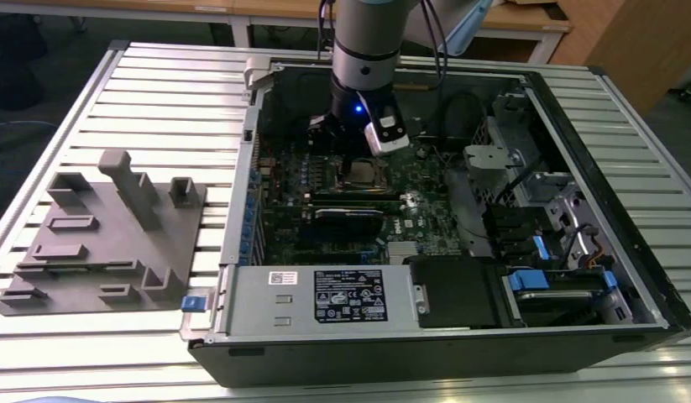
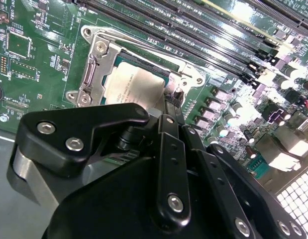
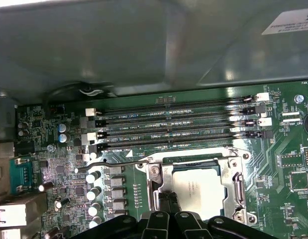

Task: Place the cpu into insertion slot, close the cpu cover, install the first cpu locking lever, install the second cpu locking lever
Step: 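Close the cpu cover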

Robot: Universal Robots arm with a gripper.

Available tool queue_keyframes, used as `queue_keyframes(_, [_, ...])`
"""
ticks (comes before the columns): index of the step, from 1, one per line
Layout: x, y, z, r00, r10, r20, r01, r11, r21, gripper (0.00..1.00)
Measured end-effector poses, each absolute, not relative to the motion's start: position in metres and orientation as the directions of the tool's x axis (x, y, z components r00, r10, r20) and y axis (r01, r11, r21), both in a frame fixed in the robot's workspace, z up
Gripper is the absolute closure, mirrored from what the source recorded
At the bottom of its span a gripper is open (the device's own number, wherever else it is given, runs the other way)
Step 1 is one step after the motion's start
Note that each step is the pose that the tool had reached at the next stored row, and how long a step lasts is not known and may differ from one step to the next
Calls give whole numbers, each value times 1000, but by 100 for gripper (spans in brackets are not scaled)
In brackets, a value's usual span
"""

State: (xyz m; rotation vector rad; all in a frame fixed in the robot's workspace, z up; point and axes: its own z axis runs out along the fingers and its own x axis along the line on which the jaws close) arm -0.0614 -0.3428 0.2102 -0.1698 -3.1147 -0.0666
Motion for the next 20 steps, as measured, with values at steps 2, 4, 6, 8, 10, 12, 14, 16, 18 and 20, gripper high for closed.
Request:
queue_keyframes(2, [-61, -343, 210, -994, 108, 24, 109, 993, 41, 89])
queue_keyframes(4, [-61, -343, 210, -994, 108, 24, 109, 993, 41, 89])
queue_keyframes(6, [-62, -343, 210, -994, 108, 24, 109, 993, 41, 89])
queue_keyframes(8, [-62, -343, 210, -994, 108, 24, 109, 993, 41, 89])
queue_keyframes(10, [-63, -343, 209, -994, 108, 24, 109, 993, 42, 89])
queue_keyframes(12, [-63, -343, 209, -994, 108, 24, 109, 993, 42, 89])
queue_keyframes(14, [-64, -343, 208, -994, 108, 24, 109, 993, 43, 89])
queue_keyframes(16, [-64, -343, 207, -994, 108, 24, 109, 993, 44, 89])
queue_keyframes(18, [-65, -343, 206, -994, 108, 24, 109, 993, 44, 89])
queue_keyframes(20, [-65, -343, 205, -994, 108, 24, 109, 993, 45, 89])
